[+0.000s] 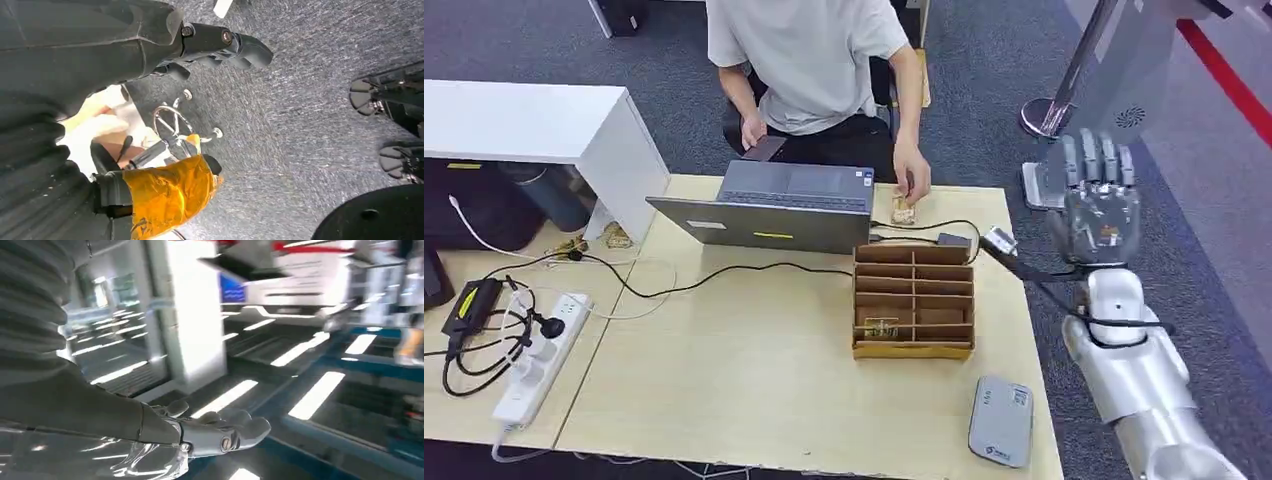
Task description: Pass the card to the sensor for recognition and then transmit it.
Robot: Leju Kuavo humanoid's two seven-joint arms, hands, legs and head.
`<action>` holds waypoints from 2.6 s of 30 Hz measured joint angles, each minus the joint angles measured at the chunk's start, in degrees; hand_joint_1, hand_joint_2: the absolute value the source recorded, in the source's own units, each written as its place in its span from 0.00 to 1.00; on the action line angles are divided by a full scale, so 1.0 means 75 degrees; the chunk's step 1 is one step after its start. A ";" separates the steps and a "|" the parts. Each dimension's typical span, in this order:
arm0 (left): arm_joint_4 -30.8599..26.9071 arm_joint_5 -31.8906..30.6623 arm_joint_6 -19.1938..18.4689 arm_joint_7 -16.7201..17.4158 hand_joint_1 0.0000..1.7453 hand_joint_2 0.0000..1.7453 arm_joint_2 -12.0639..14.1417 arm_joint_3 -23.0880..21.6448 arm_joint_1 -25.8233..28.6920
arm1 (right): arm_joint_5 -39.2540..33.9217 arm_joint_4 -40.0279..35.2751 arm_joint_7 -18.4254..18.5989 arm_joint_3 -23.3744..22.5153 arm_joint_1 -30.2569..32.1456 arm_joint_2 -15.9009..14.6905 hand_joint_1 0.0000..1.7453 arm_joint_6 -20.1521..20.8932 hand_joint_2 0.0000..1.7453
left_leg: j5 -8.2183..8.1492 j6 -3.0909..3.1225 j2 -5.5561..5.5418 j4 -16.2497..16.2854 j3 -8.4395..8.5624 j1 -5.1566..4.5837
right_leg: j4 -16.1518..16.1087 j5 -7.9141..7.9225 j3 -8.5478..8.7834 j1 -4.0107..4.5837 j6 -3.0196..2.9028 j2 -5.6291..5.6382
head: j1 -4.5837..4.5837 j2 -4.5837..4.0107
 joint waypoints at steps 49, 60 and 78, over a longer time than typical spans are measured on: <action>-0.0102 0.0049 -0.0475 0.0478 0.00 1.00 0.0236 -0.0347 -0.0070 | -0.2277 0.5826 0.1693 -0.3301 0.2198 -0.2790 0.00 0.8391 1.00 | -0.0011 0.0034 -0.0032 -0.0014 -0.0015 -0.0005 | -0.0004 -0.0024 -0.0006 0.0003 0.0024 -0.0039 | 0.0000 0.0000; -0.0352 -0.0044 -0.0603 0.0665 0.00 1.00 0.0370 -0.0530 -0.0163 | -0.3069 0.6575 0.1889 -0.4303 0.3540 -0.1560 0.00 0.9194 1.00 | -0.0020 0.0019 0.0016 -0.0021 0.0007 0.0005 | 0.0000 -0.0029 -0.0002 0.0013 0.0008 0.0003 | -0.0003 0.0000; -0.0408 0.0283 -0.0457 0.0536 0.00 1.00 0.0338 -0.0562 -0.0177 | -0.2499 0.6694 0.2369 -0.4804 0.3563 0.1526 0.00 0.5807 1.00 | -0.0016 0.0012 0.0028 -0.0026 0.0018 0.0011 | 0.0010 -0.0028 0.0005 0.0017 0.0001 0.0020 | 0.0000 0.0000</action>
